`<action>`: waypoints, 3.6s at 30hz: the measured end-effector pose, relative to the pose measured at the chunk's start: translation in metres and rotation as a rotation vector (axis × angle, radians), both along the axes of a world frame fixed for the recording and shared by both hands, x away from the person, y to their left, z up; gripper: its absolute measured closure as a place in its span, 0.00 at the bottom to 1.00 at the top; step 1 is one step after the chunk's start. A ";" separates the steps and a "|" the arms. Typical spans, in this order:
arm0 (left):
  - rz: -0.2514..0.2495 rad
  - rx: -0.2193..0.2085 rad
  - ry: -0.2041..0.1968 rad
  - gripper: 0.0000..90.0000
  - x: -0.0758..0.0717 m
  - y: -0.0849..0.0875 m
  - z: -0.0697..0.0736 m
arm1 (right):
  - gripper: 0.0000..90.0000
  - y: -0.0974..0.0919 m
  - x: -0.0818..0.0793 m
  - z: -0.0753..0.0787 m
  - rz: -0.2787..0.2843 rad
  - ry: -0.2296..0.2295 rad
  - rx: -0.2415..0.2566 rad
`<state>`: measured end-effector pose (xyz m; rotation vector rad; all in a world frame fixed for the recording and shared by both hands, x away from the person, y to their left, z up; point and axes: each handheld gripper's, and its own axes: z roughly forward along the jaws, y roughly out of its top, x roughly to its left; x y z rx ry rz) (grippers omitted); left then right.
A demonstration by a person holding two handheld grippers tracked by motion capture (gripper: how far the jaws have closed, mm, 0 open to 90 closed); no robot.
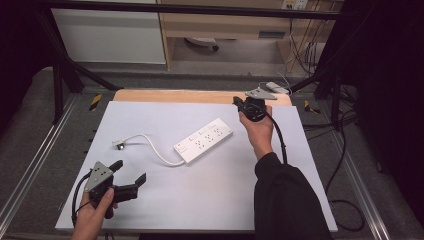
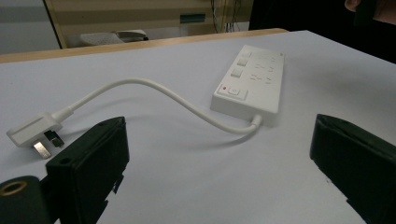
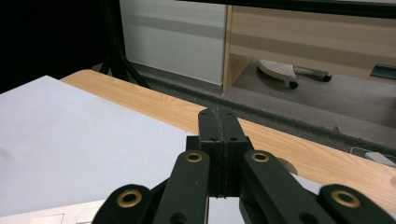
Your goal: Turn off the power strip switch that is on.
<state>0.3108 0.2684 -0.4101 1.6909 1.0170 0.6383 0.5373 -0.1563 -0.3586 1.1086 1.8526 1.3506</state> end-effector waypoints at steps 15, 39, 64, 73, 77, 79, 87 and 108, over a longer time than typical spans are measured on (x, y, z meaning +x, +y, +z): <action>-0.003 -0.002 -0.002 0.05 0.000 0.000 0.000 | 1.00 0.010 0.009 -0.017 -0.003 0.030 -0.014; 0.000 -0.015 -0.005 0.05 0.000 0.001 0.001 | 1.00 0.017 0.009 -0.049 0.001 0.100 -0.055; -0.010 -0.015 -0.002 0.05 0.000 0.001 0.001 | 1.00 0.022 0.012 -0.063 0.005 0.142 -0.084; -0.009 -0.009 -0.005 0.05 0.001 0.000 0.001 | 1.00 0.020 0.014 -0.067 0.000 0.156 -0.076; -0.013 -0.009 -0.004 0.05 0.001 0.000 0.001 | 1.00 0.025 0.014 -0.072 0.007 0.162 -0.066; -0.012 -0.009 -0.004 0.05 0.001 0.001 0.001 | 1.00 0.028 0.014 -0.074 0.015 0.164 -0.068; -0.014 -0.008 -0.004 0.05 0.001 0.000 0.001 | 1.00 0.039 0.014 -0.082 0.031 0.174 -0.045; -0.015 -0.010 -0.005 0.05 0.002 0.000 0.001 | 1.00 0.054 0.014 -0.090 0.047 0.182 -0.010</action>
